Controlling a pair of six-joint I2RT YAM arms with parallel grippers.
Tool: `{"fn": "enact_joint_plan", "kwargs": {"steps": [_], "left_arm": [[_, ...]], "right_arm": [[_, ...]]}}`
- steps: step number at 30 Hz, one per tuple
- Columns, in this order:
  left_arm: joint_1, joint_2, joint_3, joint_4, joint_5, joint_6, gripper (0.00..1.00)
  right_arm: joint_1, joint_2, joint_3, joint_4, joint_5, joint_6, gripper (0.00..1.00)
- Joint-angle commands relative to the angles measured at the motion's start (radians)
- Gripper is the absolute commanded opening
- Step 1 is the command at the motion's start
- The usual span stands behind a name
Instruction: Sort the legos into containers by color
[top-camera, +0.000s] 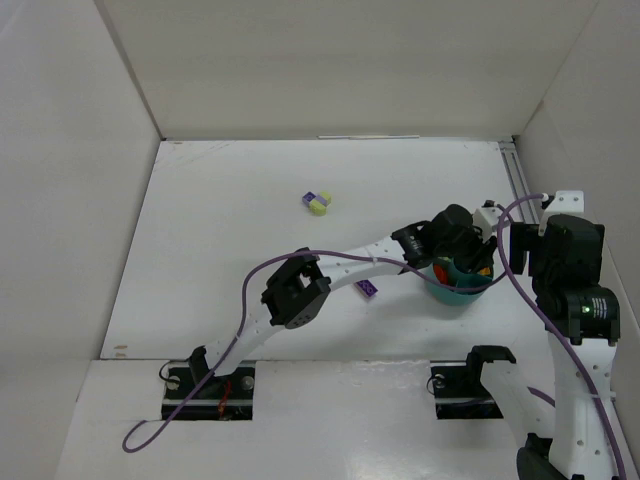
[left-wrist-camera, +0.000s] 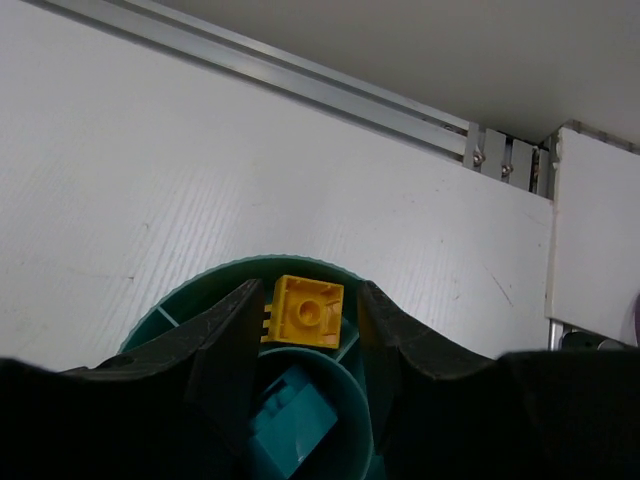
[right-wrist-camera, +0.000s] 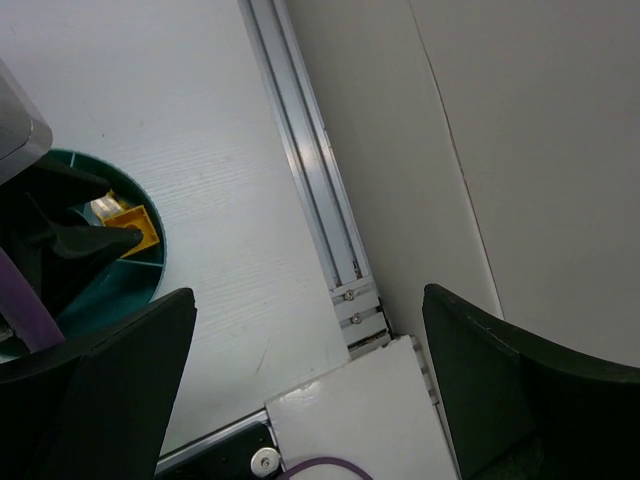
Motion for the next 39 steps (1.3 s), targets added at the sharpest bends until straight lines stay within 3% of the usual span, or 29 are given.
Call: {"fn": "enact_joint_plan", "kwargs": {"steps": [1,8,10,15,19,20,23,31,39], "left_arm": [[-0.008,0.001,0.055,0.081,0.023,-0.017,0.39],[-0.008,0.012,0.064,0.061,0.014,-0.028,0.39],[-0.008,-0.011,0.088,0.052,0.005,-0.019,0.53],[0.002,-0.036,0.141,-0.014,-0.009,0.018,0.66],[0.003,-0.103,0.119,-0.039,-0.061,0.044,0.83],[0.003,-0.145,0.075,-0.039,-0.072,0.058,0.91],[0.012,-0.240,-0.003,-0.025,-0.097,0.067,1.00],[0.117,-0.476,-0.300,-0.050,-0.116,0.005,1.00],[0.303,-0.752,-0.667,-0.063,-0.155,-0.207,1.00]], "right_arm": [[-0.002,0.001,-0.005,0.033,-0.026,-0.006,1.00],[-0.002,-0.008,-0.014,0.033,-0.026,-0.015,1.00],[-0.002,-0.008,-0.005,0.033,-0.026,-0.015,1.00],[-0.002,-0.008,0.030,0.042,-0.026,-0.015,1.00],[-0.002,0.012,0.068,0.053,-0.014,-0.015,1.00],[-0.002,0.012,0.069,0.062,-0.014,-0.015,1.00],[-0.002,0.033,0.078,0.074,-0.039,-0.006,1.00],[-0.002,0.098,0.067,0.084,-0.126,-0.015,1.00],[-0.002,0.191,-0.033,0.159,-0.448,-0.199,1.00]]}}
